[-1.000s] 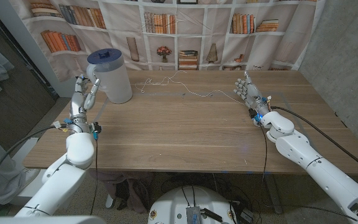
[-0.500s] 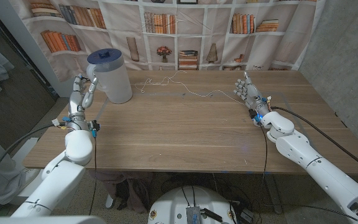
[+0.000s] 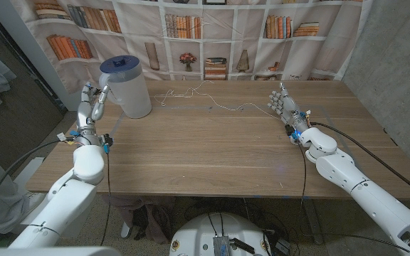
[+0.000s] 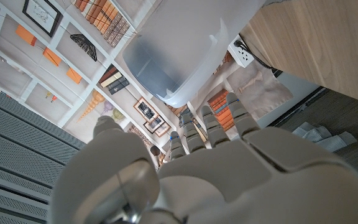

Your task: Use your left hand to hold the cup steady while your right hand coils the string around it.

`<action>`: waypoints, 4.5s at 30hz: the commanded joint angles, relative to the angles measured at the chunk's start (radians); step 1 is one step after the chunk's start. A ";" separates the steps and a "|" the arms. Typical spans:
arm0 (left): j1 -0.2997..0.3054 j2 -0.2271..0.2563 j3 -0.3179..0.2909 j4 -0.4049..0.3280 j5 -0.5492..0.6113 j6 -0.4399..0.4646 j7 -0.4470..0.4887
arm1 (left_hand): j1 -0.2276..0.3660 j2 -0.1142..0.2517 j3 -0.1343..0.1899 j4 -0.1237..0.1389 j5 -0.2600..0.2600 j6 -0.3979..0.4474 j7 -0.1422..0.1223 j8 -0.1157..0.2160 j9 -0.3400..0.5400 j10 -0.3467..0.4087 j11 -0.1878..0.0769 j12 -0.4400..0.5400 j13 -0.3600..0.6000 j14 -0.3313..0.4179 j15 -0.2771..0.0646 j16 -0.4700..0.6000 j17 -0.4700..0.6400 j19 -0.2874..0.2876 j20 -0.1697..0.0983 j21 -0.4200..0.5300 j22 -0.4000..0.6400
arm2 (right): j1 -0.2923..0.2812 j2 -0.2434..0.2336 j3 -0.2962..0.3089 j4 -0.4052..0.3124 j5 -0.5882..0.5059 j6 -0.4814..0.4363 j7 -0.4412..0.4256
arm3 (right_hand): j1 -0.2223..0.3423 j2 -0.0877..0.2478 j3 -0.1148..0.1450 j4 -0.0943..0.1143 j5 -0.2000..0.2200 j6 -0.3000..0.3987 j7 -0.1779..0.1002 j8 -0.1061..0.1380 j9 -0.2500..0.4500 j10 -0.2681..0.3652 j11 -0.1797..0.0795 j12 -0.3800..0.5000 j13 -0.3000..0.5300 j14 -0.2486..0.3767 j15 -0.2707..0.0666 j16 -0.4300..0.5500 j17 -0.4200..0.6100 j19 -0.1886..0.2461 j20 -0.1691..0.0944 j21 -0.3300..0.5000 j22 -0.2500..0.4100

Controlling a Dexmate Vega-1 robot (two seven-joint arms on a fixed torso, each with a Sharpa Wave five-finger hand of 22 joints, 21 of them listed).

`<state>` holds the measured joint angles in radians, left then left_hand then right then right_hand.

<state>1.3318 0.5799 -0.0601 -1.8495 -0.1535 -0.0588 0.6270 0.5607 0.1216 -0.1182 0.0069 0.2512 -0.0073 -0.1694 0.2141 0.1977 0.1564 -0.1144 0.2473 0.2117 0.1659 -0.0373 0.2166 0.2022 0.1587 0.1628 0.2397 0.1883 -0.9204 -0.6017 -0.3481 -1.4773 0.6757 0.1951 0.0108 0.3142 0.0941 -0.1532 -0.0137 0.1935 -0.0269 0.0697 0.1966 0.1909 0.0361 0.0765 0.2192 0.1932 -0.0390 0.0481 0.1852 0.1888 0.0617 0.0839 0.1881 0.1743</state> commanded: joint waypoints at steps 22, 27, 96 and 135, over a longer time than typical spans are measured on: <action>-0.074 0.073 0.008 0.106 -0.045 -0.008 -0.042 | 0.021 -0.002 -0.009 -0.010 -0.004 -0.007 0.023 -0.004 0.004 0.002 0.020 -0.013 0.002 -0.014 -0.049 -0.014 -0.004 0.015 -0.106 -0.013 -0.004 | 0.003 -0.004 -0.009 -0.013 -0.003 -0.027 -0.008 | -0.003 0.005 0.000 0.003 0.001 0.011 0.002 0.007 0.002 0.013 0.003 0.007 0.002 0.003 -0.004 0.006 0.001 0.001 0.006 0.005 0.004; -0.092 0.082 0.020 0.128 -0.043 -0.014 -0.044 | 0.029 -0.003 -0.009 -0.014 -0.004 0.017 0.034 0.005 0.004 0.009 0.012 -0.014 0.002 -0.007 -0.061 -0.014 -0.009 0.049 -0.153 -0.008 -0.006 | 0.003 -0.004 -0.009 -0.015 -0.005 -0.028 -0.012 | -0.004 0.005 -0.001 0.003 0.001 0.011 0.003 0.007 0.002 0.013 0.004 0.008 0.002 0.003 -0.004 0.006 0.001 0.001 0.007 0.005 0.004; -0.272 0.106 0.170 0.275 -0.005 0.029 0.050 | 0.233 -0.006 0.059 -0.112 -0.018 0.228 0.043 0.150 0.070 0.206 -0.080 0.036 0.031 0.189 -0.129 0.022 0.021 0.211 -0.194 0.016 0.007 | 0.037 0.012 -0.024 0.025 -0.013 -0.037 -0.005 | -0.010 0.002 -0.002 0.003 0.000 0.014 0.002 0.005 0.002 0.011 0.001 0.006 0.002 0.003 -0.004 0.005 0.000 0.001 0.006 0.005 0.004; -0.331 0.103 0.231 0.328 -0.010 0.016 0.058 | 0.301 0.023 0.095 -0.126 -0.019 0.475 0.002 0.396 0.199 0.505 -0.096 0.261 0.178 0.446 -0.171 0.177 0.209 0.251 -0.191 0.022 0.019 | 0.050 0.018 -0.025 0.040 -0.011 -0.040 -0.002 | -0.010 0.003 -0.001 0.002 0.001 0.013 0.001 0.005 0.002 0.012 0.002 0.006 0.002 0.003 -0.005 0.005 0.000 0.001 0.006 0.005 0.004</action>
<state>1.0114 0.6842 0.1580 -1.5287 -0.1663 -0.0387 0.6798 0.8468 0.1419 -0.0323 -0.1146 0.2321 0.4479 -0.1599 0.5877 0.3801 0.6462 -0.2100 0.4887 0.3714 0.5960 -0.0552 0.3733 0.3869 0.3956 -0.0305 0.2591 0.2026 -0.8724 -0.5844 -0.3724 -1.4394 0.6631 0.1572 0.0062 0.3088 0.0994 -0.1530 -0.0138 0.1935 -0.0179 0.0677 0.1966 0.1911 0.0467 0.0766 0.2192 0.1932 -0.0391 0.0481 0.1852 0.1862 0.0617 0.0839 0.1881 0.1743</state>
